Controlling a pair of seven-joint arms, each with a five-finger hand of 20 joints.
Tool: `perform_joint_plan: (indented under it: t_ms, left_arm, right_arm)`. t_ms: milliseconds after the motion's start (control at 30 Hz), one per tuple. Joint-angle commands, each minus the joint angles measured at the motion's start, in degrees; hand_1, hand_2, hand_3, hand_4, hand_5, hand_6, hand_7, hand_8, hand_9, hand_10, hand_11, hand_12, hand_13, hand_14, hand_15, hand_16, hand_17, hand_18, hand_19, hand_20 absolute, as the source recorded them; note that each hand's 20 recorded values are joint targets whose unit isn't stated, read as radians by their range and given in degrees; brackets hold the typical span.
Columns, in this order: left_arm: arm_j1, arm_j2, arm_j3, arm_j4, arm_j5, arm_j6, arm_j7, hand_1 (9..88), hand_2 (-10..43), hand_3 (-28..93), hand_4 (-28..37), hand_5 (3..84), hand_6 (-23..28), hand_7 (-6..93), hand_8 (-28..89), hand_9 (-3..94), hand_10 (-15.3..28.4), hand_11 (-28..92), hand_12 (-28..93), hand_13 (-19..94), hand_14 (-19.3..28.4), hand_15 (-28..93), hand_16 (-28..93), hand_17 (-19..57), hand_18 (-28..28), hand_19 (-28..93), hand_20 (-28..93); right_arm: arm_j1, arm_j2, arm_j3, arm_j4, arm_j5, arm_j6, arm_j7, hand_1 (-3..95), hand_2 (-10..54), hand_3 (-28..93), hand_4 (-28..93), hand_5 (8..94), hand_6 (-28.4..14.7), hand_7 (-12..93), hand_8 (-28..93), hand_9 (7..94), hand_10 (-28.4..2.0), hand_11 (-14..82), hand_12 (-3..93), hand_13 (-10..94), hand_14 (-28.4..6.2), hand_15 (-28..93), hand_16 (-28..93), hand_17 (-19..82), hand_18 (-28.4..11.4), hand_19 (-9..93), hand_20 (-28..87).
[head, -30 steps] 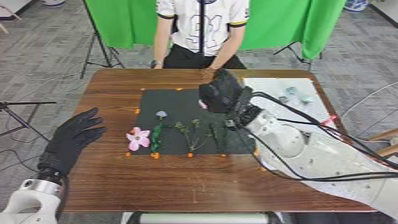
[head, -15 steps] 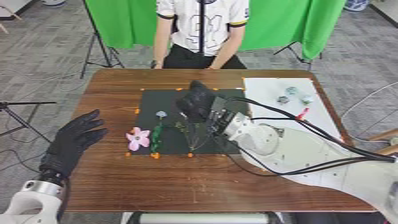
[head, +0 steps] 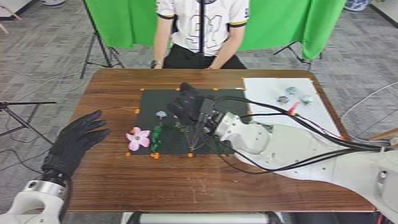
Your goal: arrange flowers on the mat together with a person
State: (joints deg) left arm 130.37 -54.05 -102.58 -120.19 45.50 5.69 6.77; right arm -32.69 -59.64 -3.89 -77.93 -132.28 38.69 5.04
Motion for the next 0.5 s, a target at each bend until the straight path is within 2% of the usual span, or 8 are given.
perform_joint_plan:
  t_ms: [33, 367, 433, 500]
  left_arm:
    - [0.3, 0.02, 0.09, 0.43, 0.08, -0.12, -0.95, 25.7, -2.4, 69, -24.6, 33.1, 3.0, 23.3, -11, 29.9, 11.8, 28, 18, 27, 14.3, 50, -3, -6.3, 20.7, 51, 13]
    - [-0.3, 0.2, 0.21, 0.75, 0.16, -0.51, -1.37, 25.8, -2.3, 69, -24.7, 33.1, 3.0, 23.2, -11, 29.9, 11.8, 28, 18, 28, 14.4, 50, -3, -6.2, 20.7, 51, 13]
    - [0.0, 0.21, 0.19, 0.63, 0.09, -0.33, -1.11, 25.7, -2.4, 69, -24.7, 33.1, 3.0, 23.1, -11, 29.9, 11.8, 28, 18, 28, 14.3, 50, -3, -6.2, 20.7, 51, 13]
    - [-0.1, 0.22, 0.25, 0.67, 0.13, -0.43, -1.23, 25.7, -2.4, 69, -24.8, 33.1, 3.0, 23.1, -11, 29.9, 11.8, 28, 18, 28, 14.4, 50, -3, -6.2, 20.7, 51, 13]
  right_arm:
    - [1.2, 0.3, 1.4, 0.4, -2.4, -3.5, 1.7, 50.0, -9.5, 78, -28, 68.7, 5.0, 51, -5, 82.4, -3.0, 16.6, 49.6, 70, 0.9, 46, 45, 26, -12.2, 62, 43]
    - [0.5, 0.6, 2.3, 0.1, -2.7, -4.7, 2.7, 43.8, -9.5, 79, -28, 66.7, 5.3, 50, -5, 80.9, -3.2, 16.0, 48.6, 66, -0.9, 49, 41, 24, -12.7, 62, 42]
    - [0.8, 0.6, 1.8, -0.1, -2.6, -4.1, 3.4, 42.6, -9.5, 78, -28, 66.3, 5.0, 50, -5, 80.6, -3.4, 16.1, 48.6, 65, -1.4, 51, 39, 23, -12.9, 62, 42]
    - [0.8, 0.6, 1.7, -0.2, -2.5, -3.6, 3.8, 40.7, -9.5, 77, -28, 65.5, 5.0, 50, -5, 77.9, -4.0, 21.5, 44.3, 64, -2.0, 54, 34, 23, -13.2, 62, 42]
